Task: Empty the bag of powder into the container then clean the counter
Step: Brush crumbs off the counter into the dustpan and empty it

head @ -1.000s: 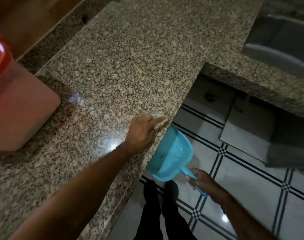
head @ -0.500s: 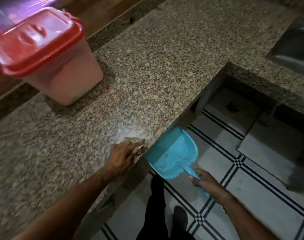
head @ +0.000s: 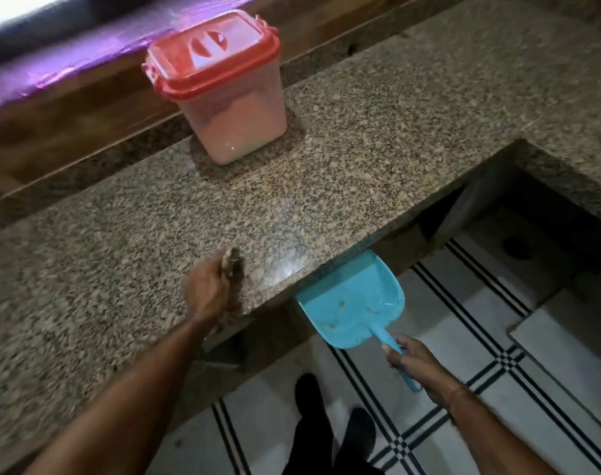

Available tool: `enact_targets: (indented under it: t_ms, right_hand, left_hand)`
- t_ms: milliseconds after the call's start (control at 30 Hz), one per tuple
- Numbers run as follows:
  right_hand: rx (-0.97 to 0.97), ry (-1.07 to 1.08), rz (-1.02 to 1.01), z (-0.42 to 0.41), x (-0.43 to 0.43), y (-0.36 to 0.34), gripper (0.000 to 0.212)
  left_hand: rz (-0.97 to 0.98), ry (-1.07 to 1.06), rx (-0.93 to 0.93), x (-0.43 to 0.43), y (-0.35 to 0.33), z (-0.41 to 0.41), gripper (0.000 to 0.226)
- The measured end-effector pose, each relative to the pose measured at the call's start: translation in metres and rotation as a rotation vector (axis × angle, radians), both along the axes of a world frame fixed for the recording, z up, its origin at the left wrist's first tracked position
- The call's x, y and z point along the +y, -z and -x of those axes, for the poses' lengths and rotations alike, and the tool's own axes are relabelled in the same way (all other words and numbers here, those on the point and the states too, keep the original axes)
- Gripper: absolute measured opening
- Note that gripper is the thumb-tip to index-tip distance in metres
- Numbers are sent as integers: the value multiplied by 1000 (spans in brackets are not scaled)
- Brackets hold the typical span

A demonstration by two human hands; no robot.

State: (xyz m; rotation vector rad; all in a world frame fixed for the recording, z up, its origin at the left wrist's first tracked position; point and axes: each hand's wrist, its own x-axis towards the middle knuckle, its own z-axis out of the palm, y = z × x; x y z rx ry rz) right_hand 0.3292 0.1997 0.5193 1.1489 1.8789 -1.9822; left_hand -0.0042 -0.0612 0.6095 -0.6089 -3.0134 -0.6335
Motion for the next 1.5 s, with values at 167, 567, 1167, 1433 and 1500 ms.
enact_targets:
  t_ms: [167,567,1167,1433,1500]
  right_hand:
    - [-27,-46,5,-5,-26,5,18]
    - [-96,-32,38,-1,-69,24,14]
    - [-89,8,-31,27,-68,-8,19]
    - [-61,-10,9,55,-78,5,27]
    - [-67,-37,8,52,-79,6,29]
  left_hand:
    - [168,-186,-52,-63,20,-25,36]
    - [-46,74,-136,98,34,-41,37]
    - [8,491,-204,66,24,-21,38]
    - [81,321,-140,100,17,-46,11]
    - [157,285,-175,107,16,-36,13]
